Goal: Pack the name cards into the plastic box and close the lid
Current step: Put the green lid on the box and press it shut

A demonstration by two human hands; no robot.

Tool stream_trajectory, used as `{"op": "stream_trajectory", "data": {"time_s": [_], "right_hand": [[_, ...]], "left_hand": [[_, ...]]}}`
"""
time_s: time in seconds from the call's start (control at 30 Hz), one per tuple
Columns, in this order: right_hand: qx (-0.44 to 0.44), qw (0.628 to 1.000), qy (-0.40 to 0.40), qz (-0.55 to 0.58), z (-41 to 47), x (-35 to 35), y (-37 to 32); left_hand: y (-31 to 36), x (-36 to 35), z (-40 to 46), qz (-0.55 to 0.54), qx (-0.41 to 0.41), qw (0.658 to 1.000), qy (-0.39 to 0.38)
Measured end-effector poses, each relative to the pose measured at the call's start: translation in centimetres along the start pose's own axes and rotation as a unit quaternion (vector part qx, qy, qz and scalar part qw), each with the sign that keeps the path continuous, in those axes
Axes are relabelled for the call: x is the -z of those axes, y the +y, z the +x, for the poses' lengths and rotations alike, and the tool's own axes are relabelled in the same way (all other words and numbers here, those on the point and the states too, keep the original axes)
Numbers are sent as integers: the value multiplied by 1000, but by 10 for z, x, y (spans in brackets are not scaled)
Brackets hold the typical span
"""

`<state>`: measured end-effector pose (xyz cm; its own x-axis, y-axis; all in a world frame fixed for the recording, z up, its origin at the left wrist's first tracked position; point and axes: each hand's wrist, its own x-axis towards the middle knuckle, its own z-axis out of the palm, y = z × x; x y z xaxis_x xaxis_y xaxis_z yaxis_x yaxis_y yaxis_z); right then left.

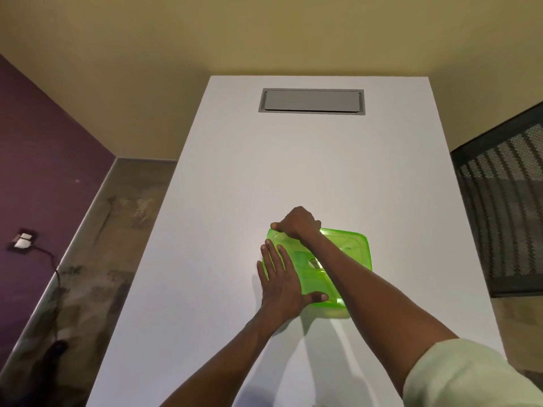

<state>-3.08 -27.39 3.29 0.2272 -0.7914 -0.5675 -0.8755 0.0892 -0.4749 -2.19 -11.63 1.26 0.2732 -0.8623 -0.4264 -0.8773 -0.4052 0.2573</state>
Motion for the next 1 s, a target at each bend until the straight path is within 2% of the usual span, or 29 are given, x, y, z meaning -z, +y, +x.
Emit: {"op": "stream_trajectory", "data": {"time_s": [0.4, 0.67, 0.8, 1.0], "right_hand": [[-51, 998, 20, 7, 3, -4, -7], [-26, 999, 20, 23, 0, -3, -4], [19, 999, 28, 28, -5, -1, 3], [152, 977, 150, 8, -39, -10, 33]], "left_hand": [[1, 1, 1, 6, 1, 1000, -9], [0, 0, 2, 3, 1, 1000, -8], [2, 3, 0, -2, -1, 1000, -10], [4, 9, -2, -26, 3, 1000, -3]]}}
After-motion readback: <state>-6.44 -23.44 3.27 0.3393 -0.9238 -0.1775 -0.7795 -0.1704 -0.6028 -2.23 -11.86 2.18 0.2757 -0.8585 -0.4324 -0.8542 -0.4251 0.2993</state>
